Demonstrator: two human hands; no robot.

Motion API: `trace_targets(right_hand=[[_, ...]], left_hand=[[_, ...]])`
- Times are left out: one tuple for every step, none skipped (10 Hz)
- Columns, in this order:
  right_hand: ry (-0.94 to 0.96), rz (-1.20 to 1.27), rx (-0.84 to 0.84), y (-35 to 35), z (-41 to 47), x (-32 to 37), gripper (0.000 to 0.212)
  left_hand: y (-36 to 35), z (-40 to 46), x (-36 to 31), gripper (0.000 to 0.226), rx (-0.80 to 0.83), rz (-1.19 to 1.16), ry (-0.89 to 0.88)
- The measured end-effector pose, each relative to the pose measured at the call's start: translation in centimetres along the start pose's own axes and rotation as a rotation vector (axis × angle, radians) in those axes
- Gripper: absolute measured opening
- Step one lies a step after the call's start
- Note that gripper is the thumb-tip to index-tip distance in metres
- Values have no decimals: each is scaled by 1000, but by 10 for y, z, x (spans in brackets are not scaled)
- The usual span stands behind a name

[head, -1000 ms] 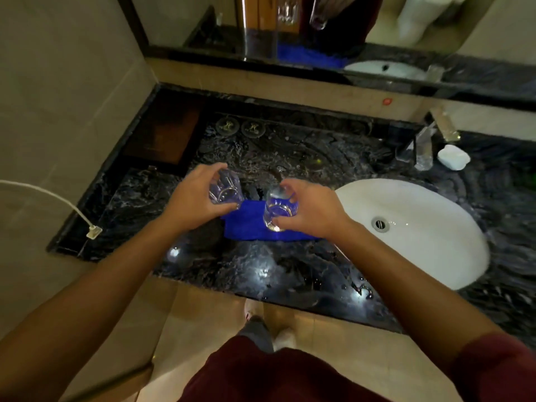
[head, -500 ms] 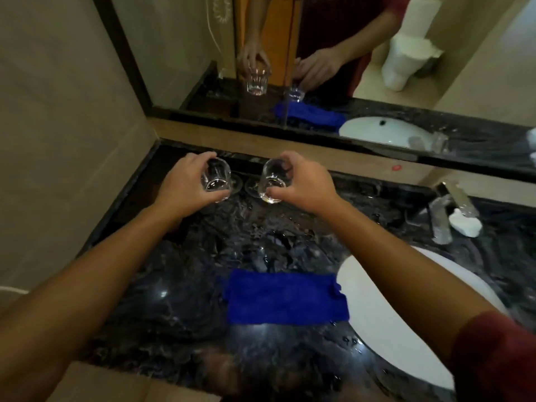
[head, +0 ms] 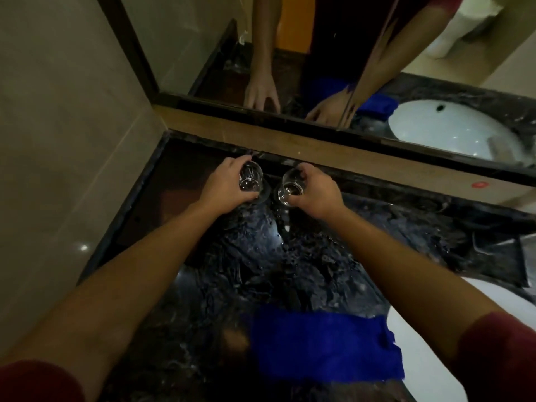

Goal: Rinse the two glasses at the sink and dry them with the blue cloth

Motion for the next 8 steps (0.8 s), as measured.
trace_targets(right_hand=[[11, -54, 27, -16, 17, 2, 92], [-2, -61, 61, -23, 23, 1, 94], [-24, -66, 58, -22, 32, -1, 93], [-54, -58, 99, -26, 38, -2, 94], [-84, -35, 188, -30, 41, -5, 97], [-98, -23, 243, -30, 42, -7, 102], [-106, -21, 233, -20, 31, -5, 105], [-29, -63, 95, 13, 17, 1, 77]], left_hand=[[-14, 14, 13, 99, 37, -11, 1], [-21, 21, 13, 99, 75, -2, -26], [-24, 30, 18, 100, 101, -9, -6], [-30, 35, 23, 100, 155, 2, 1], [-34, 37, 21, 98, 186, 38, -20], [-36, 37, 19, 100, 209, 70, -38], [-20, 30, 9, 100, 127, 48, -51], [9, 31, -20, 81, 1, 110, -129]])
Point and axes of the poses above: each hand's wrist, its own z-axis towards the middle knuckle, its own y-axis out of the back of the hand, x = y × z, the point moved 6 cm from there along z, towards the middle knuckle, and after that the axes turned 10 degrees about -y, right-handed, at the moved point
